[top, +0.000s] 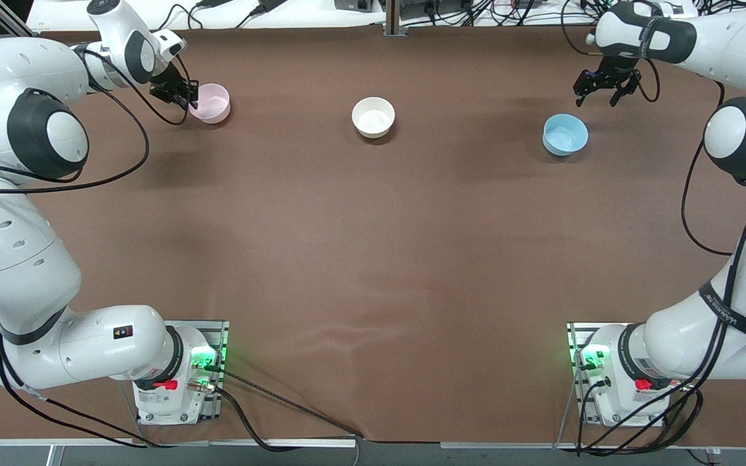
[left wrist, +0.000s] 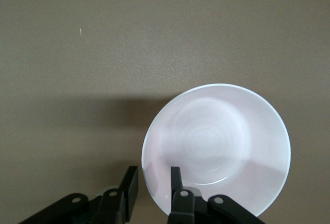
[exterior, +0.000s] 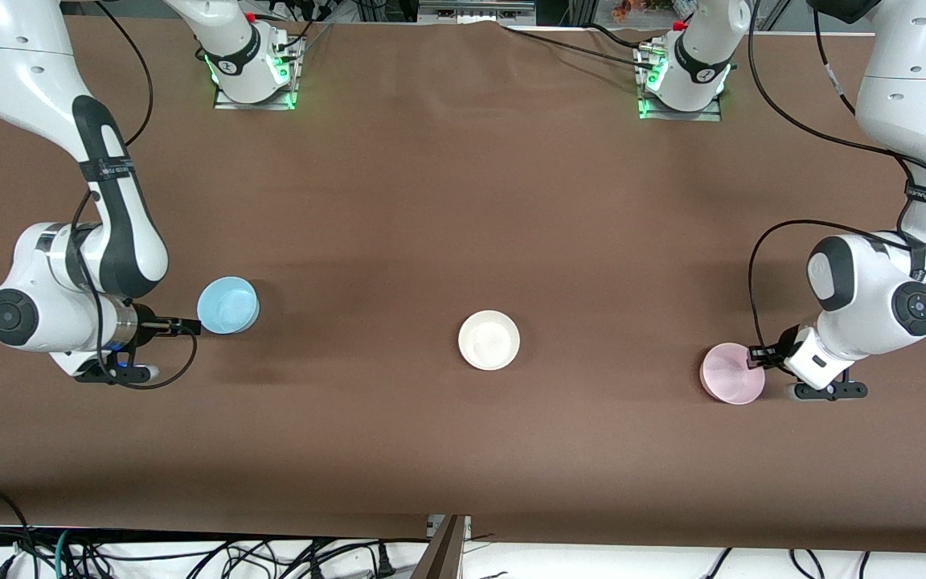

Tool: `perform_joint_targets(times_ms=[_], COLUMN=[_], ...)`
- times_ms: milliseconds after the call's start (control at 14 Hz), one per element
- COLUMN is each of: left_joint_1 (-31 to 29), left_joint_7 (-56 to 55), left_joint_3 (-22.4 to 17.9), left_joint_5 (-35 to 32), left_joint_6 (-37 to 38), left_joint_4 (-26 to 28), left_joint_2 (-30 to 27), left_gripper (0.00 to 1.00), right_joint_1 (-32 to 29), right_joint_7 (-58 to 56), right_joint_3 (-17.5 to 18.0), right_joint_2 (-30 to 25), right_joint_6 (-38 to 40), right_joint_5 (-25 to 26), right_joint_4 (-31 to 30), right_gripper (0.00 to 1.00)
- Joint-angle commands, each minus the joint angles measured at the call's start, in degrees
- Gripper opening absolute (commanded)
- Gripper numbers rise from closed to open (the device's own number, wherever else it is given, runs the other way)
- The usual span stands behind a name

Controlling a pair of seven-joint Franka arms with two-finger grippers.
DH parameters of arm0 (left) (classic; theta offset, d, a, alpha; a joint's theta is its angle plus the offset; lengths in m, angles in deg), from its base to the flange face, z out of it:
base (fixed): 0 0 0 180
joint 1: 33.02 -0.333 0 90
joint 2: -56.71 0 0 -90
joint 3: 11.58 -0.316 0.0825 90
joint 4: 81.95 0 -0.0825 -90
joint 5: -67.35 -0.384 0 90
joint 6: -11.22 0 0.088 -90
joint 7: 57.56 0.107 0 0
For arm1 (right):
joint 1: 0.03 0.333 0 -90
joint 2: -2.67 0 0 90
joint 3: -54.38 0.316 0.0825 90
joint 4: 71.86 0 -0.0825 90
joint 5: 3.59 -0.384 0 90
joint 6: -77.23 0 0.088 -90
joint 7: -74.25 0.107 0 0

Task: Stack pink and blue bowls on white bowl
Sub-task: 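Move the right gripper to the rim of the light blue bowl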

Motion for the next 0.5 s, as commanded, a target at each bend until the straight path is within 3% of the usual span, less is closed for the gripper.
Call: perform_joint_targets(times_ms=[0, 429], left_joint_1=[0.04, 0.04], left_joint_7=[0.63, 0.63], left_joint_3=[0.01, 0.01], left_joint_5=[-1.35, -1.35], left_joint_6=[-0.59, -0.59], left_joint_4=[-0.4, -0.4], left_joint_2=[0.41, 0.41], left_gripper=[0.3, 0.22], right_joint_1=[0.04, -0.05], right_joint_7=[0.89, 0.89], right_joint_3=[0.35, 0.61], right_joint_2=[-1.58, -1.75], right_joint_6=[-4.36, -5.08], right_joint_5=[-0.56, -0.65], right_joint_4=[-4.65, -7.38], right_gripper=[1.0, 1.0])
